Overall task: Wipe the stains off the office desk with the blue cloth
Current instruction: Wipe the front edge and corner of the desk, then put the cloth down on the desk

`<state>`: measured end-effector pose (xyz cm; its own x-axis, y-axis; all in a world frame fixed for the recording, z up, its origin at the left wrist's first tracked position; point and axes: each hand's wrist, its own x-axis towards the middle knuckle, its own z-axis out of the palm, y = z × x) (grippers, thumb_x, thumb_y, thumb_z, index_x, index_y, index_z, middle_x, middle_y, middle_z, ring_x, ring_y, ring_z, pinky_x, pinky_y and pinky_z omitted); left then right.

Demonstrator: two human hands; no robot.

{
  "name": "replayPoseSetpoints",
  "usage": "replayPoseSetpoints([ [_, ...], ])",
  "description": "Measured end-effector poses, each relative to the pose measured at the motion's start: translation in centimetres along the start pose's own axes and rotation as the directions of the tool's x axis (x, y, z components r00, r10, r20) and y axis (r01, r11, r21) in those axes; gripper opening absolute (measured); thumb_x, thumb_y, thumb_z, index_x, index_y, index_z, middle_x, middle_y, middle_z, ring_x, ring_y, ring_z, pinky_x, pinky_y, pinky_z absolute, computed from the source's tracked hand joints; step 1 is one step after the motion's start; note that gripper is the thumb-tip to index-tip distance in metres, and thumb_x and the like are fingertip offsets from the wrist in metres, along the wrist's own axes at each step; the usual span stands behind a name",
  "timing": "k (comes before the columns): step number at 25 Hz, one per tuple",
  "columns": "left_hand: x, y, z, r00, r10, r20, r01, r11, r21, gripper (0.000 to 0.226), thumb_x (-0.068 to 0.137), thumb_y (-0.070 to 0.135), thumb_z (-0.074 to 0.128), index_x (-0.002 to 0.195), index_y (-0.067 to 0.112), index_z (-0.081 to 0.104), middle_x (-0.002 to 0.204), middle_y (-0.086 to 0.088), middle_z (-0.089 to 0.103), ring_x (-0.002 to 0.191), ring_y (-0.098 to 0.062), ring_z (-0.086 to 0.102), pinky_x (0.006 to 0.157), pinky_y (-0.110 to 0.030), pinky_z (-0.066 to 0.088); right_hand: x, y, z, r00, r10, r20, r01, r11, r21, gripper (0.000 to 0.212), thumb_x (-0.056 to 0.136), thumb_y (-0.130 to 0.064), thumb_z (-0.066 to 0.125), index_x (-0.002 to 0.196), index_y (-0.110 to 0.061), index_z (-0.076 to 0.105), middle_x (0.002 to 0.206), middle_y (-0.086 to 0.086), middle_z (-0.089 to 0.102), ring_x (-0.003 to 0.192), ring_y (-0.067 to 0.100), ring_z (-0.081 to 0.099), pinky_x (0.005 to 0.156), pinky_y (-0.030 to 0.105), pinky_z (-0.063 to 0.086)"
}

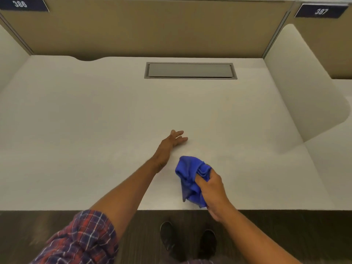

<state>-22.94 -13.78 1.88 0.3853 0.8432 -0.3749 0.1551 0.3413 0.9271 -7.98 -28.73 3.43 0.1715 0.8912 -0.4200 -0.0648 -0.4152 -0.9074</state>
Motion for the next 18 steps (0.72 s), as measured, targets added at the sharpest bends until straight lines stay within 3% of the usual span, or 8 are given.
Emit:
replayPoseSetpoints([
  [2, -0.8, 0.9, 0.9, 0.997, 0.025, -0.069, -0.021, 0.998, 0.058, 0.061, 0.106, 0.067, 0.026, 0.139, 0.032, 0.064, 0.127, 0.011, 0.074, 0.130, -0.005, 0.056, 0.111, -0.035, 0.032, -0.1, -1.7, -1.9, 0.996, 0.087, -0.023, -0.080, 0.975, 0.208, 0.044, 0.084, -0.049, 0.071, 0.122, -0.028, 0.066, 0.115, 0.012, 0.074, 0.083, 0.024, 0.073, 0.059, 0.031, 0.057],
  [3, -1.2, 1.6, 1.6, 0.993, 0.042, -0.106, -0.033, 0.996, 0.086, 0.060, 0.102, 0.070, 0.033, 0.129, 0.031, 0.070, 0.118, 0.011, 0.076, 0.121, -0.007, 0.062, 0.105, -0.035, 0.039, -0.1, -2.4, -2.4, 0.994, 0.099, -0.046, -0.084, 0.965, 0.250, 0.049, 0.084, -0.048, 0.069, 0.126, -0.023, 0.064, 0.116, 0.016, 0.073, 0.084, 0.027, 0.071, 0.057, 0.034, 0.056],
  [6, -2.7, 3.4, 3.9, 0.992, 0.040, -0.121, -0.025, 0.992, 0.121, 0.065, 0.084, 0.080, 0.054, 0.094, 0.019, 0.077, 0.085, 0.010, 0.077, 0.080, -0.004, 0.070, 0.076, -0.028, 0.050, 0.2, -3.2, -3.4, 0.978, 0.061, -0.198, -0.012, 0.970, 0.241, 0.037, 0.094, -0.038, 0.066, 0.128, -0.025, 0.063, 0.121, 0.012, 0.072, 0.105, 0.030, 0.071, 0.088, 0.054, 0.060],
  [9, -3.6, 4.9, 6.5, 0.994, -0.106, 0.024, 0.102, 0.984, 0.147, 0.062, 0.078, 0.077, 0.069, 0.087, 0.015, 0.071, 0.083, 0.007, 0.078, 0.074, -0.007, 0.070, 0.068, -0.027, 0.049, 0.6, -3.5, -4.6, 0.960, -0.017, -0.279, 0.070, 0.981, 0.182, 0.031, 0.098, -0.032, 0.064, 0.129, -0.029, 0.062, 0.122, 0.006, 0.071, 0.111, 0.030, 0.069, 0.097, 0.061, 0.054],
  [12, -3.2, 6.0, 8.7, 0.989, -0.140, 0.035, 0.134, 0.981, 0.139, 0.030, 0.087, 0.044, 0.079, 0.094, 0.015, 0.071, 0.089, 0.003, 0.079, 0.082, -0.013, 0.072, 0.072, -0.031, 0.054, 0.9, -3.9, -6.1, 0.961, -0.094, -0.261, 0.135, 0.980, 0.146, 0.045, 0.096, -0.036, 0.068, 0.139, -0.035, 0.056, 0.130, -0.001, 0.068, 0.115, 0.025, 0.068, 0.099, 0.057, 0.055],
  [14, -2.3, 7.5, 9.4, 0.995, -0.100, 0.003, 0.099, 0.990, 0.102, 0.013, 0.087, 0.022, 0.076, 0.091, 0.012, 0.070, 0.083, 0.001, 0.075, 0.082, -0.015, 0.069, 0.075, -0.034, 0.055, 1.4, -4.3, -7.7, 0.973, -0.165, -0.162, 0.195, 0.962, 0.192, 0.062, 0.089, -0.049, 0.072, 0.145, -0.041, 0.049, 0.141, -0.006, 0.061, 0.124, 0.022, 0.063, 0.105, 0.049, 0.052],
  [18, -0.5, 12.1, 10.4, 1.000, -0.003, 0.012, 0.000, 0.975, 0.223, 0.010, 0.074, 0.022, 0.067, 0.082, 0.017, 0.064, 0.074, 0.008, 0.068, 0.070, -0.010, 0.063, 0.061, -0.025, 0.050, 4.3, -6.9, -13.6, 0.954, -0.295, -0.051, 0.299, 0.937, 0.181, 0.087, 0.077, -0.075, 0.067, 0.152, -0.044, 0.036, 0.156, -0.019, 0.045, 0.144, 0.003, 0.041, 0.113, 0.034, 0.034],
])
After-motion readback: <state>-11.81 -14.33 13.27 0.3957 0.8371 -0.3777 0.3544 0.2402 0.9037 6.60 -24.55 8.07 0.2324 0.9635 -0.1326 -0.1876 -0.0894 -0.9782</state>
